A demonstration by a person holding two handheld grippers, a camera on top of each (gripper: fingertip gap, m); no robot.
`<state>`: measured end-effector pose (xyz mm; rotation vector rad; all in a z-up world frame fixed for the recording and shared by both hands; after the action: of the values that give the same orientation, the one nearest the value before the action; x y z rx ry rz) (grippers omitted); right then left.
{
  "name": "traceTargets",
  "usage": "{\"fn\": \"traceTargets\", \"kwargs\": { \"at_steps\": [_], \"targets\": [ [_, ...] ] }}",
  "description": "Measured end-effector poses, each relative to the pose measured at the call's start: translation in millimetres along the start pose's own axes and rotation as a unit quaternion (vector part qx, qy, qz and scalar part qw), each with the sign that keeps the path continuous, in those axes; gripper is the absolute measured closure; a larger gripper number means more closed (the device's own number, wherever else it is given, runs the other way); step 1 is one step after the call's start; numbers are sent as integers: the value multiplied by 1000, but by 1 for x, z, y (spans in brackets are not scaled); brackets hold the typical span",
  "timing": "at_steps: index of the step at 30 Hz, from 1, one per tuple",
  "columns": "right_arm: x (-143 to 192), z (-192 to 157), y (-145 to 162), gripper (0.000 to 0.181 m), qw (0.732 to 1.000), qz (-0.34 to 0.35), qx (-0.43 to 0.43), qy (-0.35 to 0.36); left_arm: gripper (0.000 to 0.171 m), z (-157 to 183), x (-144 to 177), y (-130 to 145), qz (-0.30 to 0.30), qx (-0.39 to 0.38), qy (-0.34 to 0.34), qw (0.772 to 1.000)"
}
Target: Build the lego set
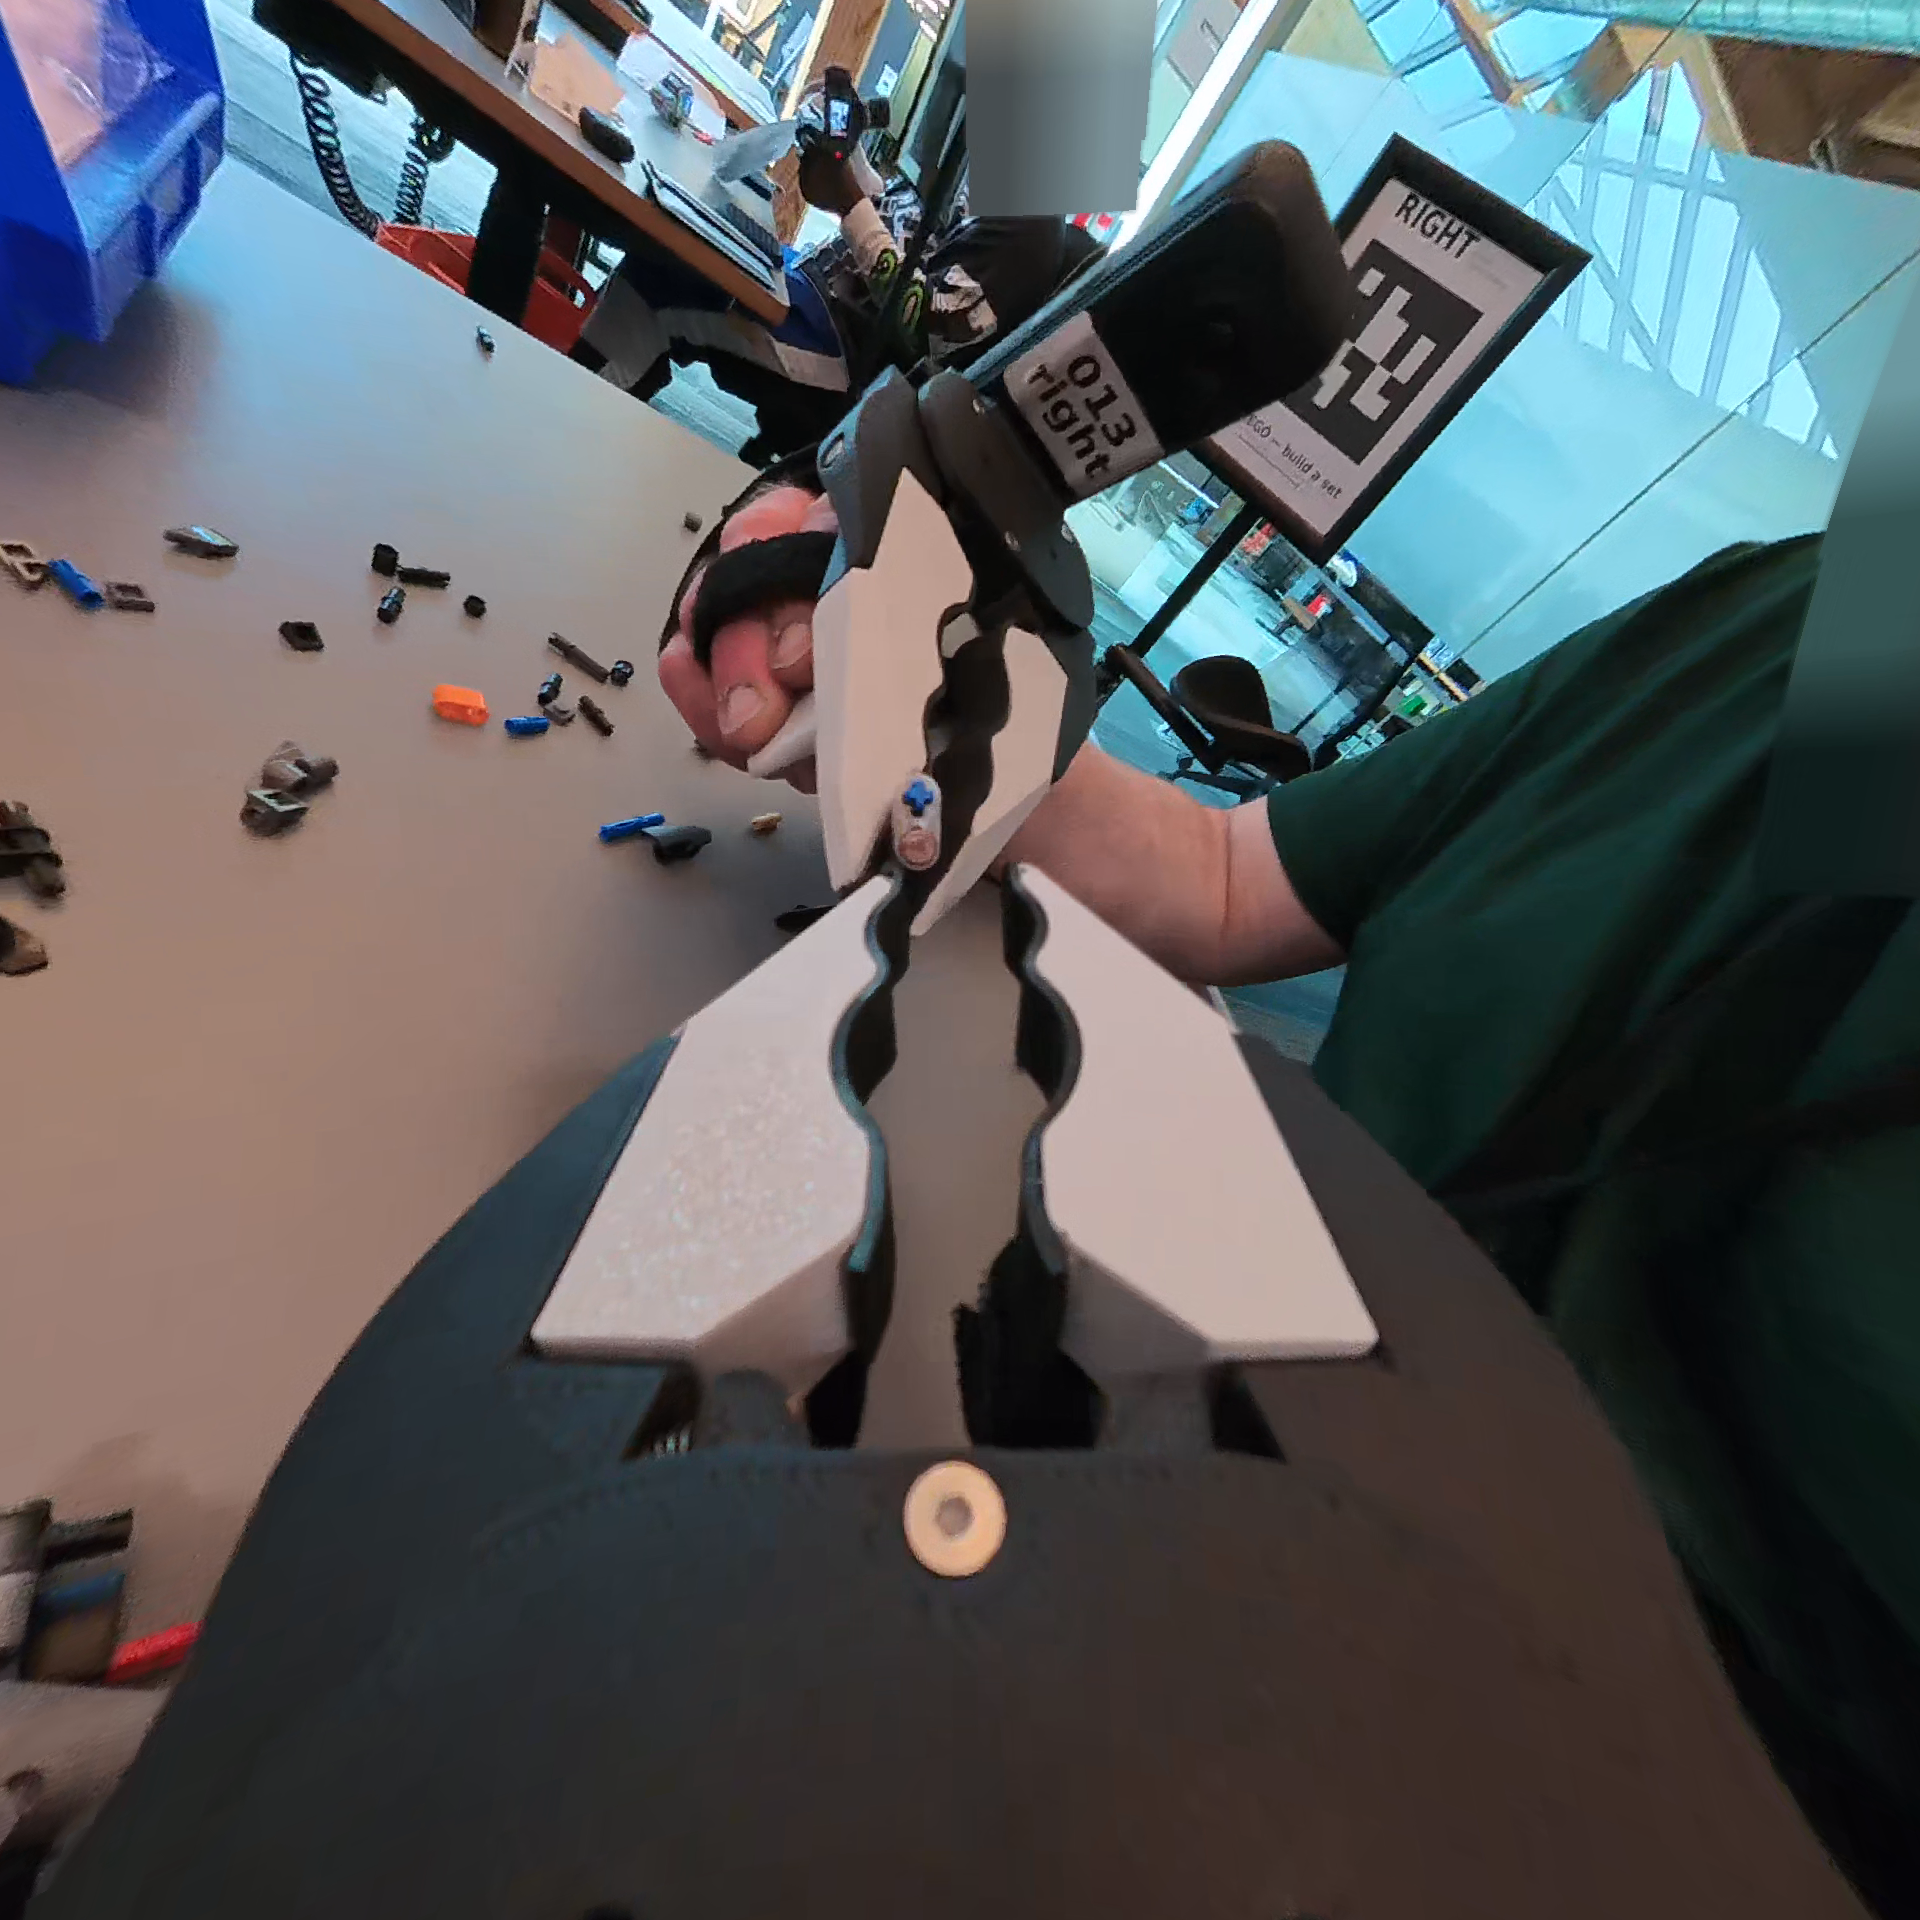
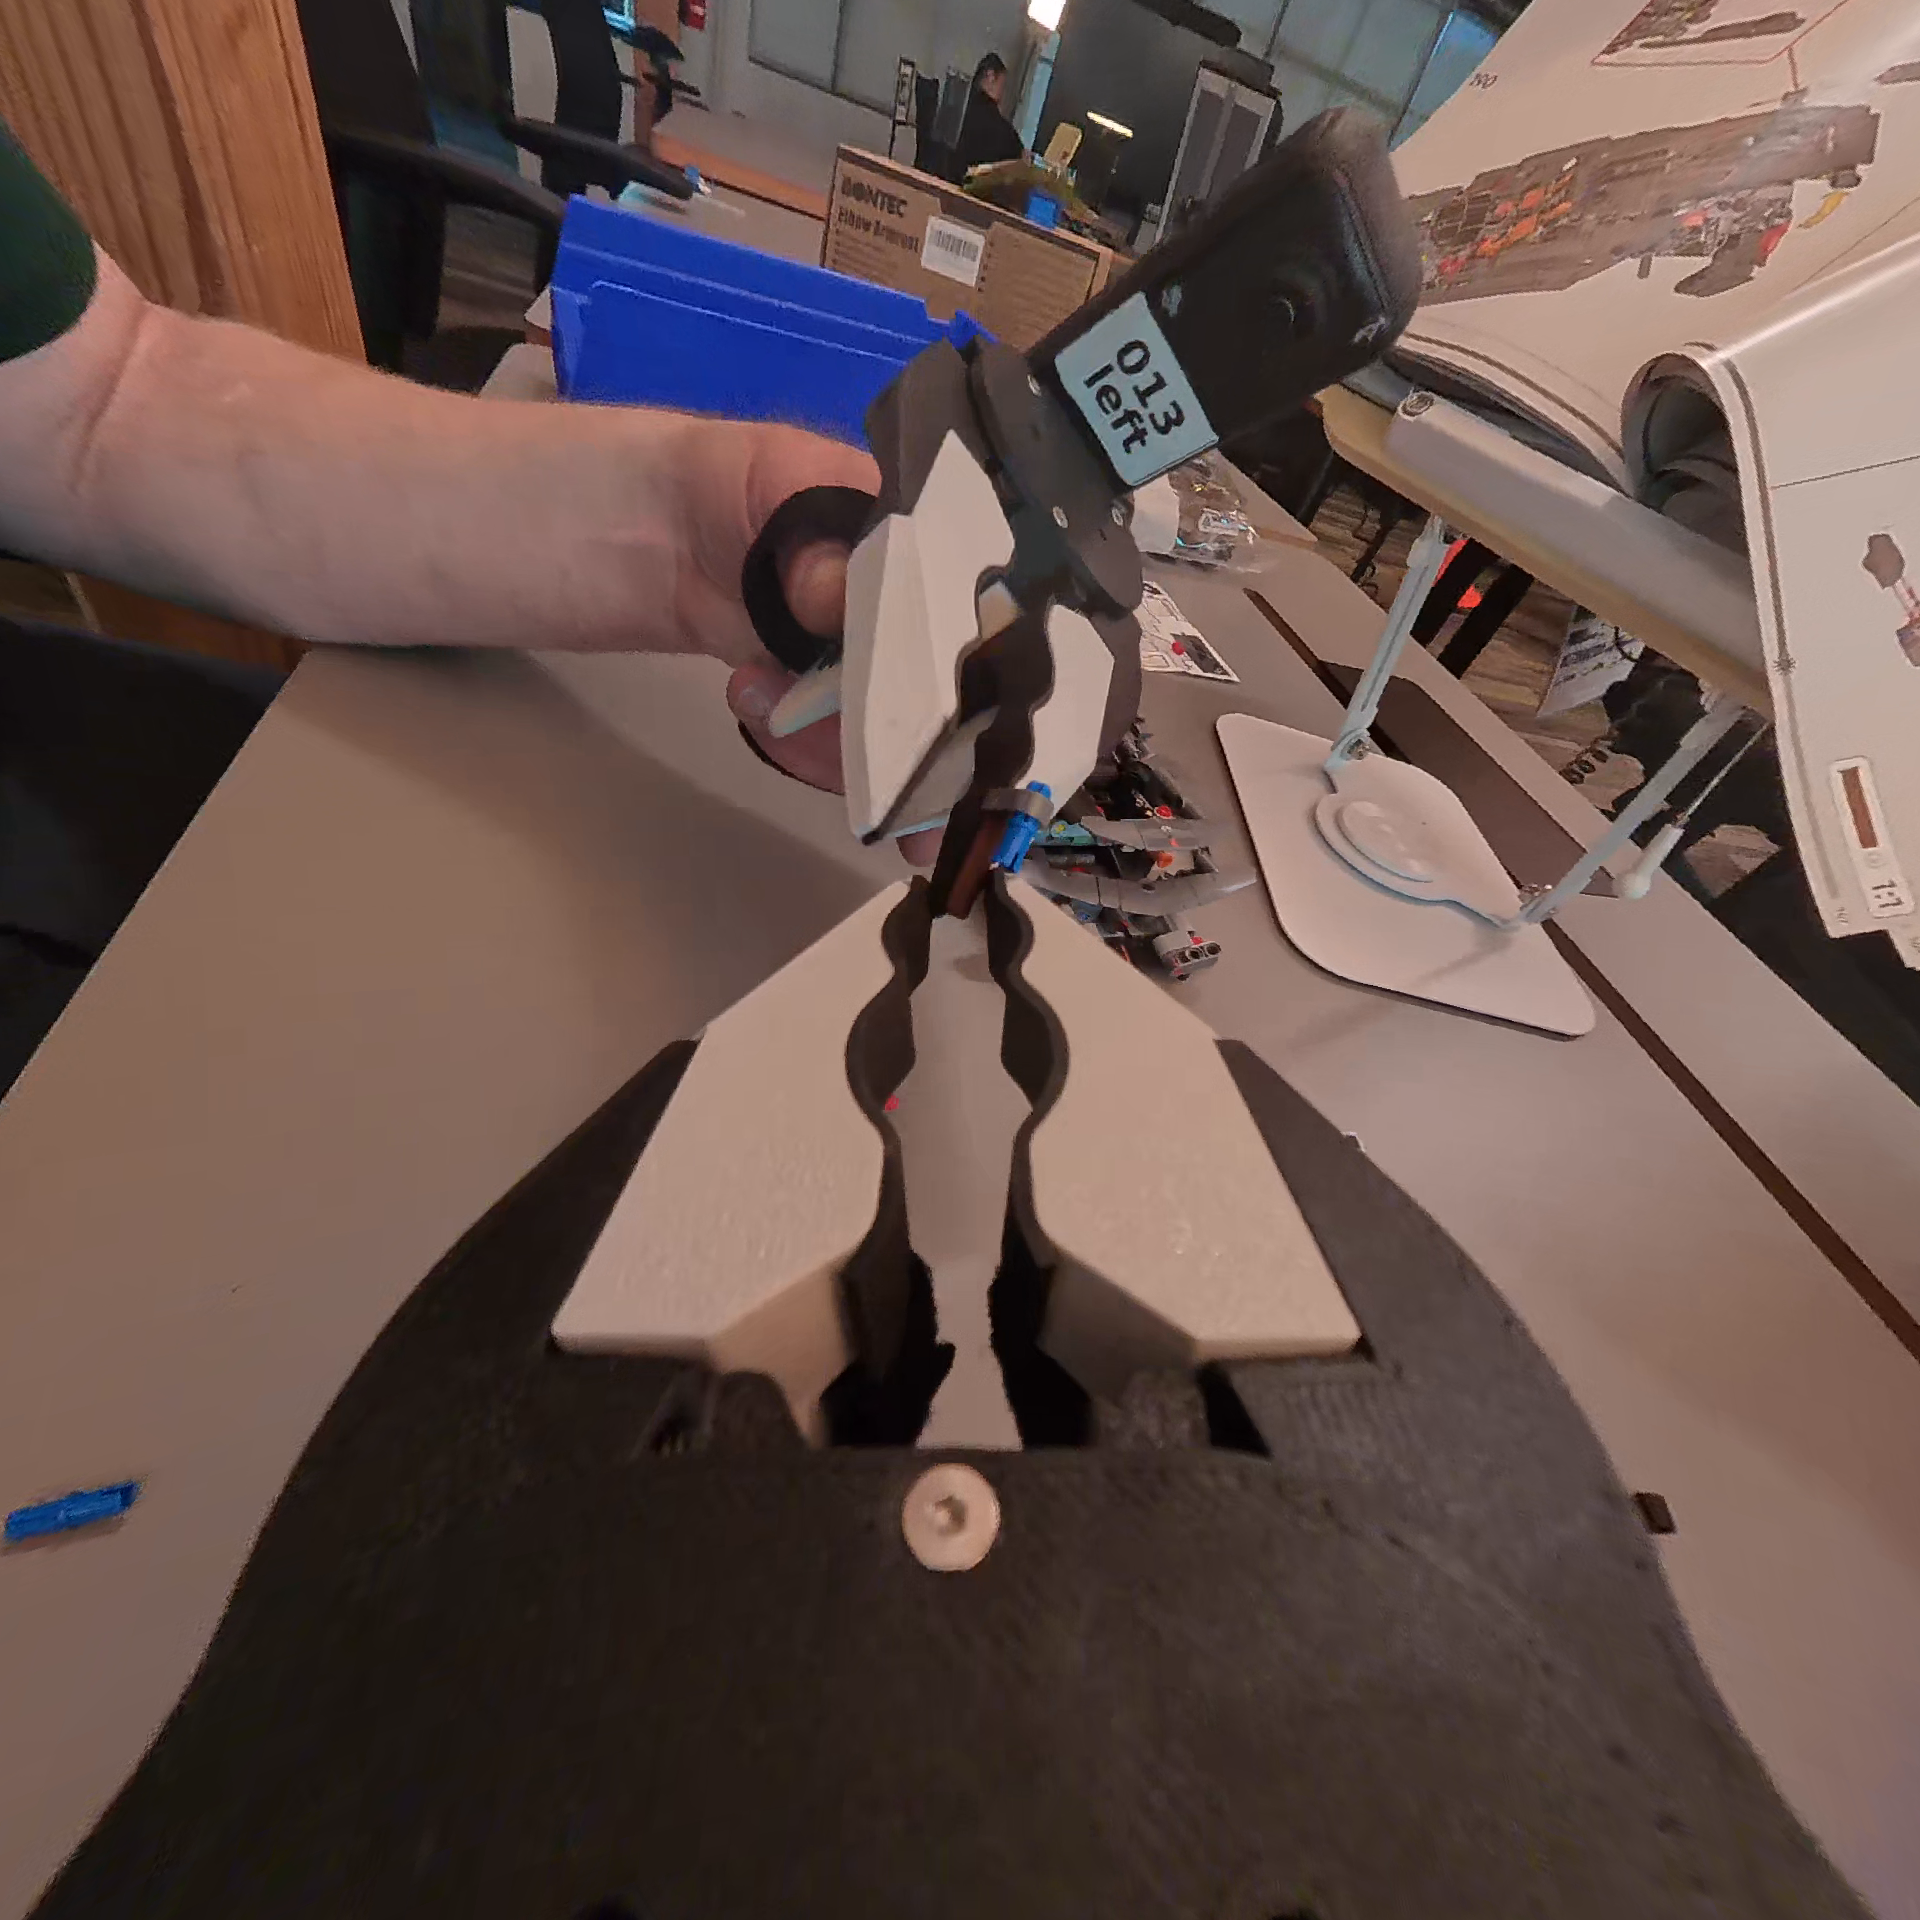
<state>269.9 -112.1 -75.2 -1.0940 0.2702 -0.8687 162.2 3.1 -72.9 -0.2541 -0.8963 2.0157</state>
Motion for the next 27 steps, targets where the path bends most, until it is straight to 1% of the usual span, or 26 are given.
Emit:
{"fn": "traceTargets", "kwargs": {
  "at_steps": [4,7,10,13,15,17,20,25,27],
  "targets": [
    [-1,1,3,173,1000,-4,-4,1,151,1,0,0,-2,-15,-15,1000],
    [-1,2,4,174,1000,-7,-6,2,154,3,-1,0,-4,-37,-51,998],
    [-2,2,4,174,1000,-6,-7,8,153,6,-1,-1,-1,-41,-64,997],
    [-3,4,6,175,999,-22,-5,25,150,4,-1,-2,11,-36,-86,996],
    [-3,5,6,175,999,-30,0,39,151,2,-1,-4,20,-24,-91,995],
    [-4,5,8,176,998,-42,3,43,154,0,-1,-4,20,-29,-107,994],
    [-6,5,10,176,997,-59,8,47,153,-2,-3,-3,13,-32,-127,991],
    [-9,4,12,176,994,-88,25,58,157,-3,-4,-3,0,-52,-182,982],
    [-12,2,13,176,992,-105,38,63,155,-3,-6,-2,-6,-56,-198,979]
  ]
}}
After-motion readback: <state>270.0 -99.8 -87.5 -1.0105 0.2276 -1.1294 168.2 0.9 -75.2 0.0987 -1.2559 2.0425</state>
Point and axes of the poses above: each gripper's, where its closed fingertips meet, x back along the fingers, y out of its underside, z = x × y across the jaws, the point moved 9 cm from there along x, back along the fingers, and after that the axes turned 12 degrees about x, right-handed, at the moved point
